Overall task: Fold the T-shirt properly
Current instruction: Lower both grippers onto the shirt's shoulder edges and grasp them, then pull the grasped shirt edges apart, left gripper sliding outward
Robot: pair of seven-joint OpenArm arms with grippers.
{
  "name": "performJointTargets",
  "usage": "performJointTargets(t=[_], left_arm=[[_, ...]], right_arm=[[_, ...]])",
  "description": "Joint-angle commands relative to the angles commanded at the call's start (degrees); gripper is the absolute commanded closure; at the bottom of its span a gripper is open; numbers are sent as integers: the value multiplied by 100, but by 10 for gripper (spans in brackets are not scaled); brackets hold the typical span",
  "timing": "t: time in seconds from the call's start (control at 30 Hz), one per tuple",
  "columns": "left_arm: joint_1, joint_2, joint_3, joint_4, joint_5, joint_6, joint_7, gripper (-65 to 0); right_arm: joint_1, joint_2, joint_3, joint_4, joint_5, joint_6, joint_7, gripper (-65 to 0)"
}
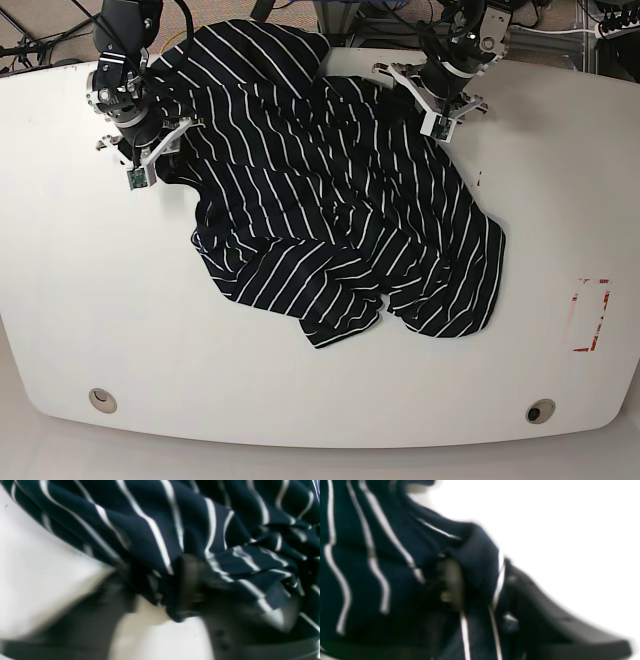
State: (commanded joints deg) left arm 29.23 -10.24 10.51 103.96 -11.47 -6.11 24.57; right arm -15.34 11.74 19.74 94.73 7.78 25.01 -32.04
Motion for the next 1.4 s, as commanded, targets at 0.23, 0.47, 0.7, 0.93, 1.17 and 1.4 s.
performJointTargets(t=[0.23,0.47,0.7,0.93,1.17,1.4], left_arm=[[114,-308,-79,422,-26,0,659,0],[730,-659,-404,914,-35,0,633,0],[1257,-659,-976,1073,-44,-18,624,0],[1521,-607,-1459,1143,-70,-492,615,-143],[1538,-440,-2356,1143,-949,-2321,642,-415],[1160,-440,-3543,1073,-1785,-2884,668,-404]], right_arm=[[360,53,308,-580,-18,-44,-9,0],[598,70,853,-598,-18,-18,-352,0],[774,229,1002,-589,-18,-35,-554,0],[826,378,1002,-580,-18,-44,-563,0],[809,378,1002,-580,-18,-44,-571,0],[800,334,1002,-571,-18,-26,-571,0]])
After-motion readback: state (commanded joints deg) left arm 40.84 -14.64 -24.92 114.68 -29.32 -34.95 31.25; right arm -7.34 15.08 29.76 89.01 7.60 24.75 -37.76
